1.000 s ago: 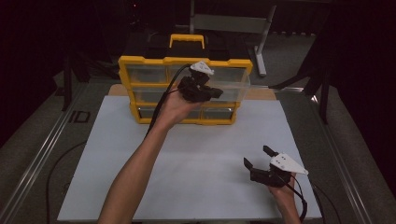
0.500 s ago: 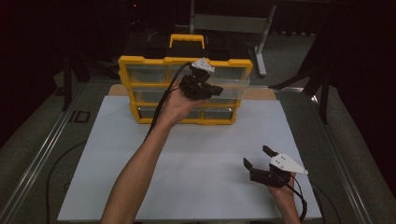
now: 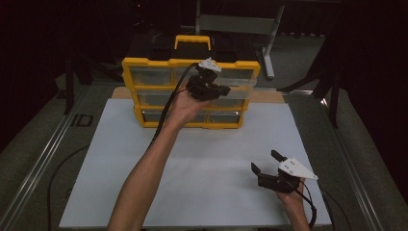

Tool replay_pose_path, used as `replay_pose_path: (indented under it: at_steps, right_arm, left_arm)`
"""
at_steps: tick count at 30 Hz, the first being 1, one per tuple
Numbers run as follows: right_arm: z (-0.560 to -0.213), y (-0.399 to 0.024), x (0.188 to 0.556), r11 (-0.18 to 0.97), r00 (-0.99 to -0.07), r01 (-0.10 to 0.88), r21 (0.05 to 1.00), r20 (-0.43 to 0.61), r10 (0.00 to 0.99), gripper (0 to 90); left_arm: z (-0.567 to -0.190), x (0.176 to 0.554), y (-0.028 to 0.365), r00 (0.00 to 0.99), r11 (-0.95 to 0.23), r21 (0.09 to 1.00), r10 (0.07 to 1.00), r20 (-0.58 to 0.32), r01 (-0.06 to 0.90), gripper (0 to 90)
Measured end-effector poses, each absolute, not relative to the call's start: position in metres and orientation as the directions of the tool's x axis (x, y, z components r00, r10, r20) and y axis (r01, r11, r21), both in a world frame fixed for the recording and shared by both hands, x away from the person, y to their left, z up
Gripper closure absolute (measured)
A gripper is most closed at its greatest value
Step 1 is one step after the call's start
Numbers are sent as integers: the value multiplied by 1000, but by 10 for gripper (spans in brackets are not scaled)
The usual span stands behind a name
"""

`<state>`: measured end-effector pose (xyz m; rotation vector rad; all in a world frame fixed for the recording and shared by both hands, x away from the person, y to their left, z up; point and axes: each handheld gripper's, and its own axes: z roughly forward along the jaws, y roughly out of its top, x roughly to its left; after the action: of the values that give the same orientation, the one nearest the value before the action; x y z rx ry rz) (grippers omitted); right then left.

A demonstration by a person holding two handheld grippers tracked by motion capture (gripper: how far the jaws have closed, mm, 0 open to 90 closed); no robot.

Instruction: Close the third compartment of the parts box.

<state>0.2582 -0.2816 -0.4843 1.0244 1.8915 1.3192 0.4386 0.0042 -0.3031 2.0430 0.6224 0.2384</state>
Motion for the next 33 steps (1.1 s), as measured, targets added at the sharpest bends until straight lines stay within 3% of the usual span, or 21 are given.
replay_pose_path:
  at_steps: [33]
  right_arm:
    - [-484, -283, 258, 206, -514, 248, 947, -51, 856, 116]
  left_arm:
    - [-304, 448, -2, 818, -412, 848, 574, -43, 334, 900]
